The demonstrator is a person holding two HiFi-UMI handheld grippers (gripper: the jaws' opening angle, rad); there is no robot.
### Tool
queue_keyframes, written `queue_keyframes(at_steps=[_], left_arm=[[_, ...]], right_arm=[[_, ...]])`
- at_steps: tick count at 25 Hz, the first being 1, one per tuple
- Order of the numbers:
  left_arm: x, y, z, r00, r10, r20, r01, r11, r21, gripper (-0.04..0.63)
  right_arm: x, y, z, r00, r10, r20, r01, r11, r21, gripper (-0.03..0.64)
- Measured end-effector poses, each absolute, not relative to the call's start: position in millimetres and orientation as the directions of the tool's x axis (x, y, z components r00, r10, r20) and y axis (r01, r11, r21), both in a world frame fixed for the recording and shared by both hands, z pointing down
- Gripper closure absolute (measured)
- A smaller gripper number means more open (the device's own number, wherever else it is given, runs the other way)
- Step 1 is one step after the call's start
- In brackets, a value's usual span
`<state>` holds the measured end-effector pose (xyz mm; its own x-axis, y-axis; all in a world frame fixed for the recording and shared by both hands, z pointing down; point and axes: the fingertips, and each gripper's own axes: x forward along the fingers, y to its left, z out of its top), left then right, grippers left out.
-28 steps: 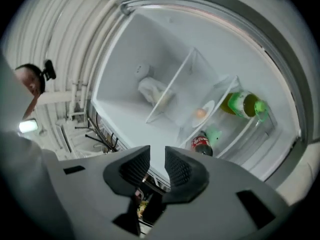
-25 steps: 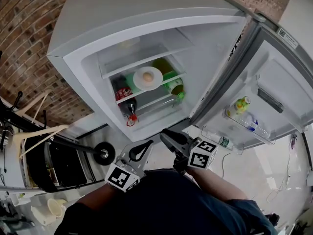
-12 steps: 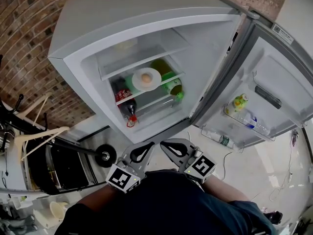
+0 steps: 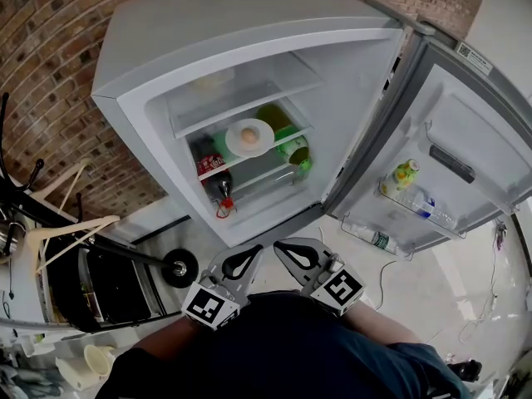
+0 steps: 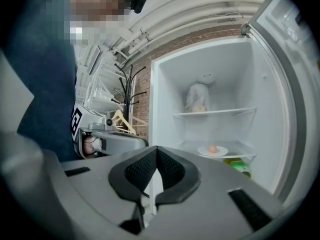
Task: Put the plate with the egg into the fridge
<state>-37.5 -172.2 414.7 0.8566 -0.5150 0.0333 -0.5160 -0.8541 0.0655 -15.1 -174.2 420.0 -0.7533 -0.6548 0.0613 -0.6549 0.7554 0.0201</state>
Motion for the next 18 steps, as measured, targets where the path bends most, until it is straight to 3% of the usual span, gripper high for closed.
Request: queue_keyframes(at_steps=[18], left_arm=[[-39, -161, 413, 0.862, -0.506, 0.024, -0.507, -0.860, 0.061, 0.598]], right_arm=[[-18, -160, 419, -0.745, -0.663, 0.072, -0.661, 0.749, 0.053, 0.607]])
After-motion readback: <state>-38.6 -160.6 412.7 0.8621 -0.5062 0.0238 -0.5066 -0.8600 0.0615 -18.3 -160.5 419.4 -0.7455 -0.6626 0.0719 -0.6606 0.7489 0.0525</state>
